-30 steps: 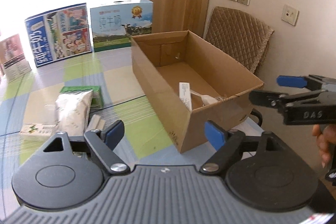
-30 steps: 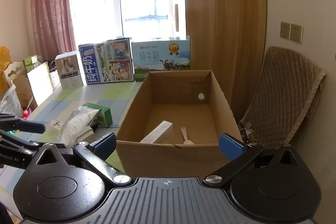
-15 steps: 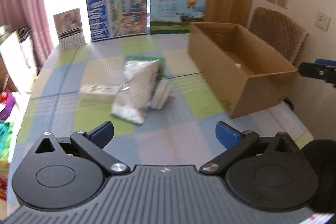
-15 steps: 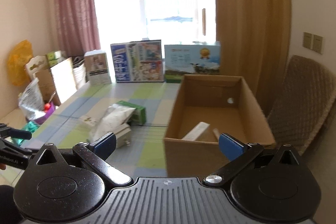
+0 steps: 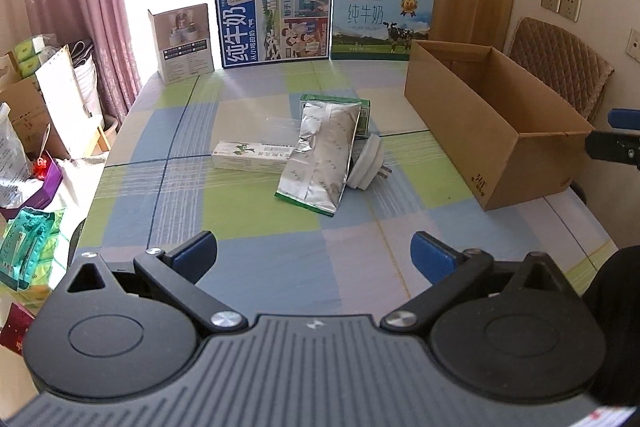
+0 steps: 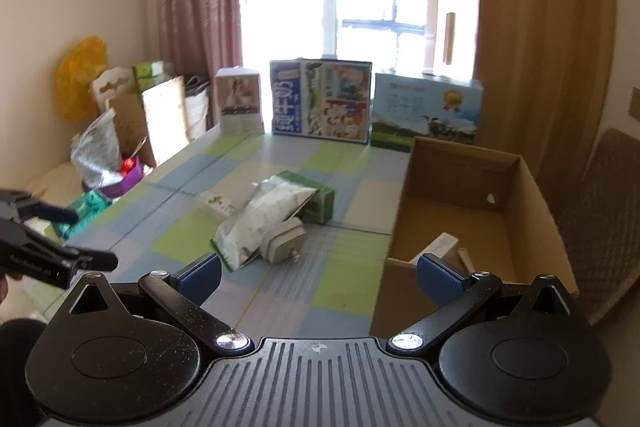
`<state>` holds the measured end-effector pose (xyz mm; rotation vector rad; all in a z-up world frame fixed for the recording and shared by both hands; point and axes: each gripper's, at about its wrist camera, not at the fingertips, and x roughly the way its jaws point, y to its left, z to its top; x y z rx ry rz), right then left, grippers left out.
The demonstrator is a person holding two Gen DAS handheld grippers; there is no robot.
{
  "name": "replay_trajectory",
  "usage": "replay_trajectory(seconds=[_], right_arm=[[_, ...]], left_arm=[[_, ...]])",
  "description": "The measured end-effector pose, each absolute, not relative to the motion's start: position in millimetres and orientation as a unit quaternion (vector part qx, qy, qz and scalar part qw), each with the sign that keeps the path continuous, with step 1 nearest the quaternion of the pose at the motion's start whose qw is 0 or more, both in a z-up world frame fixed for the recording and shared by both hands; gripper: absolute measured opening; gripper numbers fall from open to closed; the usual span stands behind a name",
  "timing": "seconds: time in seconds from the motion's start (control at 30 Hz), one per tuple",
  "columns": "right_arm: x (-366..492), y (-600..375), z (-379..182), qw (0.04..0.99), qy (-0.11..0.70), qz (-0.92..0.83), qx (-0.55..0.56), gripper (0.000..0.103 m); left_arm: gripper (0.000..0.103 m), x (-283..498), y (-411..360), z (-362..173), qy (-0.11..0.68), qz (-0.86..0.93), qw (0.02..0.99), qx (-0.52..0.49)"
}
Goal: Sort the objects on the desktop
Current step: 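Move both tools back toward the remaining table items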
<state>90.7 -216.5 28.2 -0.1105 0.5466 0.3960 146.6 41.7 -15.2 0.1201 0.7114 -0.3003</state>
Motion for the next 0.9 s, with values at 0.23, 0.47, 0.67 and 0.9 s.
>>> replay_trajectory(seconds=[0.23, 0.47, 0.67, 0.9], right_arm=[[107, -198, 18, 0.927, 0.284, 0.228, -0.089, 0.101], [140, -178, 3, 0.909, 0.302, 0.261, -0.123, 0.101], [188, -160, -8, 0.886, 0.322, 0.298, -0.15, 0.101], [240, -137, -32, 0.854, 0.353, 0.325, -0.2, 0.101]], left_arm=[[0.101, 160, 44, -19, 0.351, -0.16, 0.919, 0.076], [0.101, 184, 40, -31, 0.36, -0.18, 0.91, 0.105], [0.101, 212, 37, -45, 0.367, -0.197, 0.897, 0.146], [0.101, 254, 34, -61, 0.375, -0.221, 0.884, 0.172]])
